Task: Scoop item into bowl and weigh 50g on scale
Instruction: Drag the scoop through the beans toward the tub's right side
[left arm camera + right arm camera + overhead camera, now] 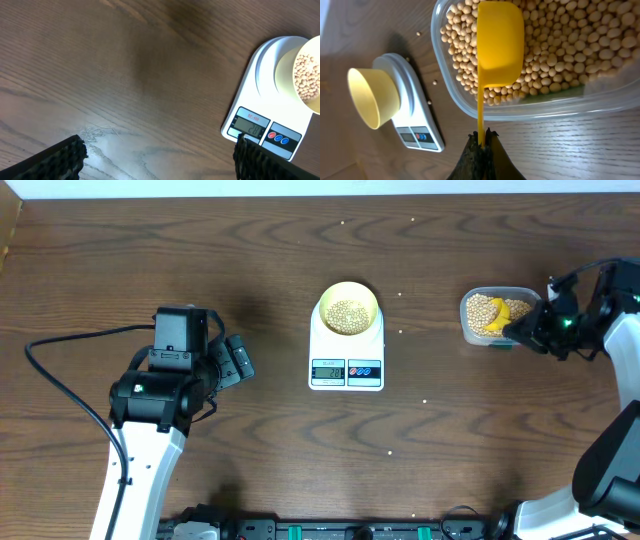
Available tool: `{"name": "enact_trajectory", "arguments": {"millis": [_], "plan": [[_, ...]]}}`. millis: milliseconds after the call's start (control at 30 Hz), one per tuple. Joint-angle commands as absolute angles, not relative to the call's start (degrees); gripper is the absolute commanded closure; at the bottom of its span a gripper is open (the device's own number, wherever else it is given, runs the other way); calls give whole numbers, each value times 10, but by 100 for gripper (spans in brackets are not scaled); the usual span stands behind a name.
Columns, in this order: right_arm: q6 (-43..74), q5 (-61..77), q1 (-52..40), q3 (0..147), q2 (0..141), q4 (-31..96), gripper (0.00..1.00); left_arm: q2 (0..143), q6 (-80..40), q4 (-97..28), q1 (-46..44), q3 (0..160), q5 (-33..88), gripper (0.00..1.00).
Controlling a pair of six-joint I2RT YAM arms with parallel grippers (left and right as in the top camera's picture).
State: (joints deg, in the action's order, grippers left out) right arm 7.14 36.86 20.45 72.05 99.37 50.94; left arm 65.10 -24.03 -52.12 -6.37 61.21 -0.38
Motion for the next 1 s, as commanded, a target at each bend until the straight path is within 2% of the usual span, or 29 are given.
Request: {"name": "enact_trajectory", "arguments": {"millis": [0,567,967], "plan": [[66,416,216,711,998,510,99,652,-241,-523,-60,618,-14,4],[55,463,230,711,998,512,99,652,-241,-523,-60,618,-14,4],[55,468,275,711,998,518,99,652,-241,-523,-60,618,-14,4]]}}
